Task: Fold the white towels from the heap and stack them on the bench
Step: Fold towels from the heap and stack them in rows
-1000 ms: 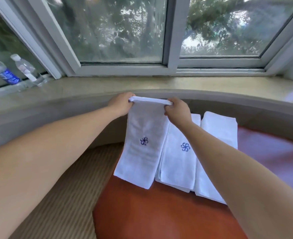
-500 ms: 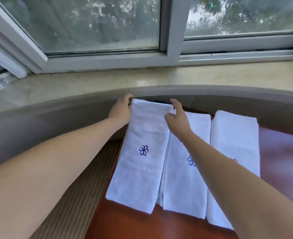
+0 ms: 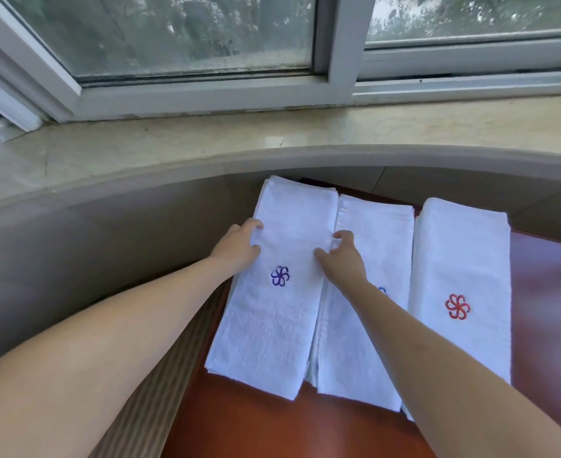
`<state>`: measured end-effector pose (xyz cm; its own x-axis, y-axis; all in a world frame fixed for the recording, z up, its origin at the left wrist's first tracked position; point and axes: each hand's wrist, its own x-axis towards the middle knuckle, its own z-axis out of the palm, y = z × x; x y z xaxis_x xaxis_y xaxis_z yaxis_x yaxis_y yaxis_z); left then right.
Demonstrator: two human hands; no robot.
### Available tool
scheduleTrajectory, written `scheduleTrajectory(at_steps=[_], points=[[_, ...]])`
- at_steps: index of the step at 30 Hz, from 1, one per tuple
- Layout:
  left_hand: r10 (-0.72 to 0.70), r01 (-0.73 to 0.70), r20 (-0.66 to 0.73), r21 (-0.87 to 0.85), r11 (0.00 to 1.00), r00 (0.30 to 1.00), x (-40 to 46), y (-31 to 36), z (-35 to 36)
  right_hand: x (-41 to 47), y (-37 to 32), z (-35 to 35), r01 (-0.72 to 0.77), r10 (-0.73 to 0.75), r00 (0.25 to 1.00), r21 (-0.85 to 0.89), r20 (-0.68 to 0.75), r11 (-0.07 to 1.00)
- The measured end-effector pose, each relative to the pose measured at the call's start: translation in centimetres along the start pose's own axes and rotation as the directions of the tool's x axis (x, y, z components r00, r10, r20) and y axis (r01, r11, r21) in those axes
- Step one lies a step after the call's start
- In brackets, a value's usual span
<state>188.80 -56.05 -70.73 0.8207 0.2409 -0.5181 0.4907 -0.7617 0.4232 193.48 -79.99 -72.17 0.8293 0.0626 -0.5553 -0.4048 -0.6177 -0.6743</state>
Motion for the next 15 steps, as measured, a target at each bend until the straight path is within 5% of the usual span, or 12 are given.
scheduleTrajectory(at_steps=[6, 15], points=[[-0.025, 0.022, -0.012, -0.241, 0.97, 1.0, -0.3, -0.4, 0.2, -0.4, 0.0, -0.3, -0.135, 0.133, 0.991, 0.19, 0.024, 0.972], [-0.054, 0.018, -0.061, -0.487, 0.873, 0.997, 2.8, 0.9, 0.1, 2.6, -1.3, -0.5, -0.016, 0.023, 0.999, 0.219, -0.025, 0.976]])
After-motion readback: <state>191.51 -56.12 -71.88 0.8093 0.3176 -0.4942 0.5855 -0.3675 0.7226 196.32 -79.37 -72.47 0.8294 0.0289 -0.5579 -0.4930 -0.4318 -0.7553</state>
